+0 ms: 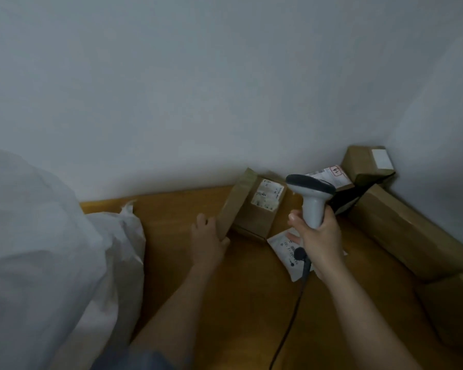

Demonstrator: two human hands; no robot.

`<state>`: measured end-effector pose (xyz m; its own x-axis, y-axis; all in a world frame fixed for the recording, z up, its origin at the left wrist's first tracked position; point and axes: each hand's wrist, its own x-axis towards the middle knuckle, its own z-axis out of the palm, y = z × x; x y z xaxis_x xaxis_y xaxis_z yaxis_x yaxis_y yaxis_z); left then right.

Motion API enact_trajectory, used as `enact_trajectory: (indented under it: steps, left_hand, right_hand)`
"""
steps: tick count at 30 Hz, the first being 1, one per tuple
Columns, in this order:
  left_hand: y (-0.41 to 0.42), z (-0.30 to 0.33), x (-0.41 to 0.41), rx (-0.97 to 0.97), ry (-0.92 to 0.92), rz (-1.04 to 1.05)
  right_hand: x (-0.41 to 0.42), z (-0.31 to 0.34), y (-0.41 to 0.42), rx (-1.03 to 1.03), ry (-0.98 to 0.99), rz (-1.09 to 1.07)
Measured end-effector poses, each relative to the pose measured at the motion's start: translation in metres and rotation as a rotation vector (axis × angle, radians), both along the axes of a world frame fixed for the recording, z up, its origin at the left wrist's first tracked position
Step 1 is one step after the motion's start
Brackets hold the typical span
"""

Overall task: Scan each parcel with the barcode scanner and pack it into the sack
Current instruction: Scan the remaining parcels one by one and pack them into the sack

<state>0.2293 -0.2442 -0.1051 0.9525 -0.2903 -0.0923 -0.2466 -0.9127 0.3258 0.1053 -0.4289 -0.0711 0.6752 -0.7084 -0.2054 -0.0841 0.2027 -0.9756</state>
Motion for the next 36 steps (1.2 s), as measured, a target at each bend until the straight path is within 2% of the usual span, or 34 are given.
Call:
enact_trajectory:
  steps: [4,8,13,17,26,29,31,34,36]
  left_hand:
    - [0.004,0.004,-0.065,-0.093,-0.120,-0.004]
    - [0.004,0.022,-0.112,-0.061,-0.231,-0.115]
    - [0.003,0.049,-0.151,-0.106,-0.514,-0.316]
    - [0.002,0.065,-0.171,-0.176,-0.713,-0.374]
    - [0.007,0.087,-0.207,-0.245,-0.881,-0.613]
    - [0.009,0.094,-0.216,-0.251,-0.853,-0.708]
    - [0.013,0.098,-0.216,-0.271,-0.687,-0.787]
    - [0.023,0.109,-0.210,-0.307,-0.314,-0.636]
    - [0.028,0.114,-0.205,-0.317,-0.193,-0.537]
  right_hand:
    - [-0.029,0.006,0.004,0.030,0.018,-0.073]
    - [-0.057,0.016,0.011,0.105,0.008,-0.151]
    - [-0.079,0.036,0.023,0.208,-0.020,-0.235]
    - [-0.090,0.051,0.031,0.288,-0.059,-0.290]
    - [-0.117,0.068,0.033,0.328,-0.092,-0.366]
    - [-0.123,0.076,0.033,0.309,-0.055,-0.376]
    - [-0.127,0.082,0.032,0.256,-0.015,-0.376]
    - [-0.138,0.092,0.028,0.151,-0.008,-0.326]
    - [-0.146,0.102,0.023,0.081,-0.021,-0.277]
